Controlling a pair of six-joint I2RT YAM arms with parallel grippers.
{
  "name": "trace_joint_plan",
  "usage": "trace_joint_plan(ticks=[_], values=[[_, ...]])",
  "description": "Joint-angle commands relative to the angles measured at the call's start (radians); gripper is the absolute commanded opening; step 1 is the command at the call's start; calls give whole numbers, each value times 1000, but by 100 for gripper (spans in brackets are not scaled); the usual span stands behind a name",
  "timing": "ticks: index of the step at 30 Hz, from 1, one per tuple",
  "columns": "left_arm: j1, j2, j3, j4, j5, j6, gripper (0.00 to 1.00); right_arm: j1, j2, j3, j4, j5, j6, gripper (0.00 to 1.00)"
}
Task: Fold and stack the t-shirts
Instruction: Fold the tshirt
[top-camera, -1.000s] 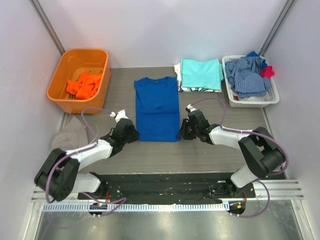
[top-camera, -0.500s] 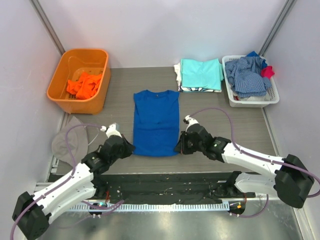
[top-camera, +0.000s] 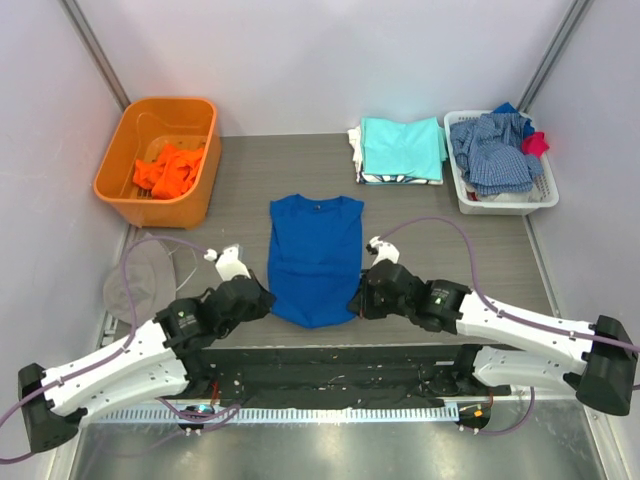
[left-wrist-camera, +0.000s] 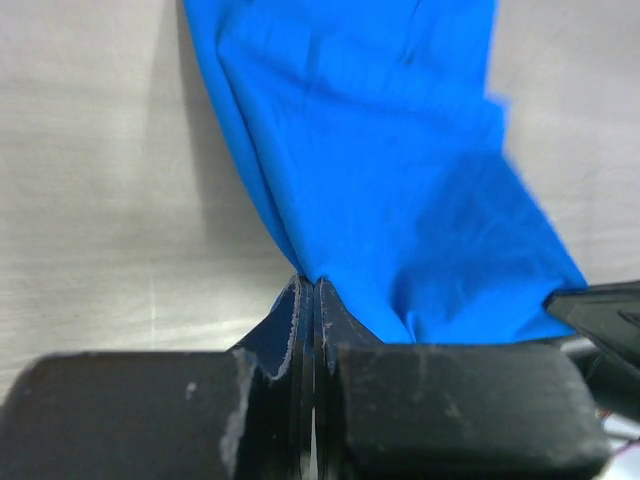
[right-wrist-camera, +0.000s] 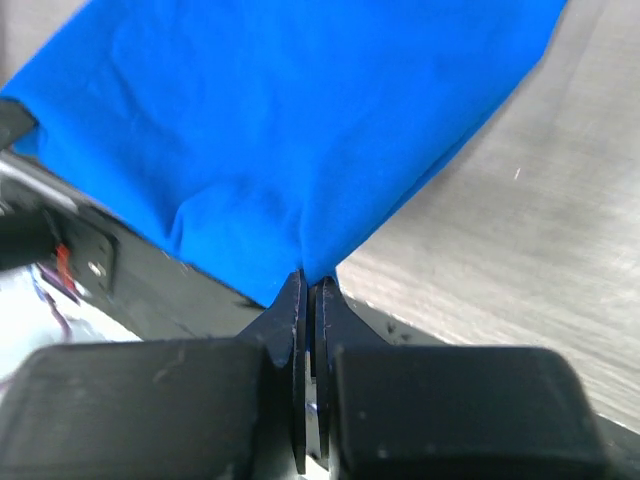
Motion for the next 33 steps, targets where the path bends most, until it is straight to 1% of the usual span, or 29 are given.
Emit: trace_joint_plan(ticks=[1, 2, 4, 9, 13, 18, 22, 26, 27, 30, 33], values=[[-3, 48, 146, -54, -183, 47, 0, 2, -27, 140, -48, 144, 8, 1], [-3, 64, 186, -54, -199, 59, 0, 2, -20, 154, -49, 158, -3, 1], [-1, 117, 215, -34, -228, 96, 0, 2, 14, 194, -54, 199, -10, 1], [11, 205, 302, 12, -242, 154, 0, -8, 62, 270, -54, 241, -38, 1], [13, 232, 335, 9, -237, 168, 0, -9, 53, 278, -66, 241, -41, 1], [31, 245, 341, 38, -249, 205, 0, -10, 23, 258, -71, 294, -30, 1], [109, 272, 358, 81, -210, 249, 0, -51, 34, 268, -68, 317, -38, 1], [193, 315, 373, 155, -154, 300, 0, -111, 69, 275, -26, 300, -72, 1], [229, 343, 379, 169, -141, 323, 0, -130, 85, 274, -13, 285, -78, 1], [287, 399, 399, 221, -95, 351, 0, -205, 130, 278, 38, 226, -110, 1], [322, 462, 433, 262, -67, 380, 0, -272, 174, 298, 89, 173, -150, 1]])
